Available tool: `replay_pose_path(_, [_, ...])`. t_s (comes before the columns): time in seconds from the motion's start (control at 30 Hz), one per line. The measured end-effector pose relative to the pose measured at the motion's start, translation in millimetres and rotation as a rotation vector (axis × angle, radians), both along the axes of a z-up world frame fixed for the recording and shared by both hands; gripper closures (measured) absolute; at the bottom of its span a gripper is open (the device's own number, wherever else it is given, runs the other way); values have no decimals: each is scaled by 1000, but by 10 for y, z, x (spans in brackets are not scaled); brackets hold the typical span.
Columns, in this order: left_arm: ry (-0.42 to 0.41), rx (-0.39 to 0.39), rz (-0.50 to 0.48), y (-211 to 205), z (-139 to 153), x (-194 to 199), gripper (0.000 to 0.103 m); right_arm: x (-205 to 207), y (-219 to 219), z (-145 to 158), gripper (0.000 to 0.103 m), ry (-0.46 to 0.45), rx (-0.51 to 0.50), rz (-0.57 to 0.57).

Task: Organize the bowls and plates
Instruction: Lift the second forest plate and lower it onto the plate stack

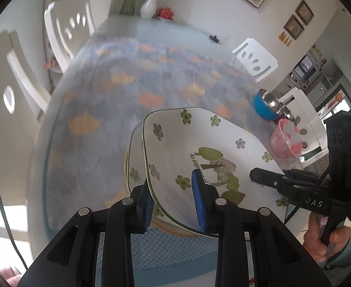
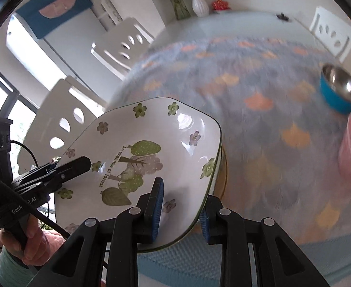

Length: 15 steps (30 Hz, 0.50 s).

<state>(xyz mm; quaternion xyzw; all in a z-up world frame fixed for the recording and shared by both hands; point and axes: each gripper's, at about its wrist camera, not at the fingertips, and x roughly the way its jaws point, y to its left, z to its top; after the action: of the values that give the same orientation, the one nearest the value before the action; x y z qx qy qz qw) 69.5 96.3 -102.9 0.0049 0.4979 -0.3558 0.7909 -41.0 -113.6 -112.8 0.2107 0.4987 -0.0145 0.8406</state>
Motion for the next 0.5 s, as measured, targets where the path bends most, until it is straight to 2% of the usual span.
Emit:
replay_pose_path(0.27, [60,4,-19,8,-239,-9,77,-50,44,-191,77,45,-18,-35])
replay_pose_path(0.5, [68,21,-25,17,-318,-52,77,-52,66,-243,76,68,-34,-52])
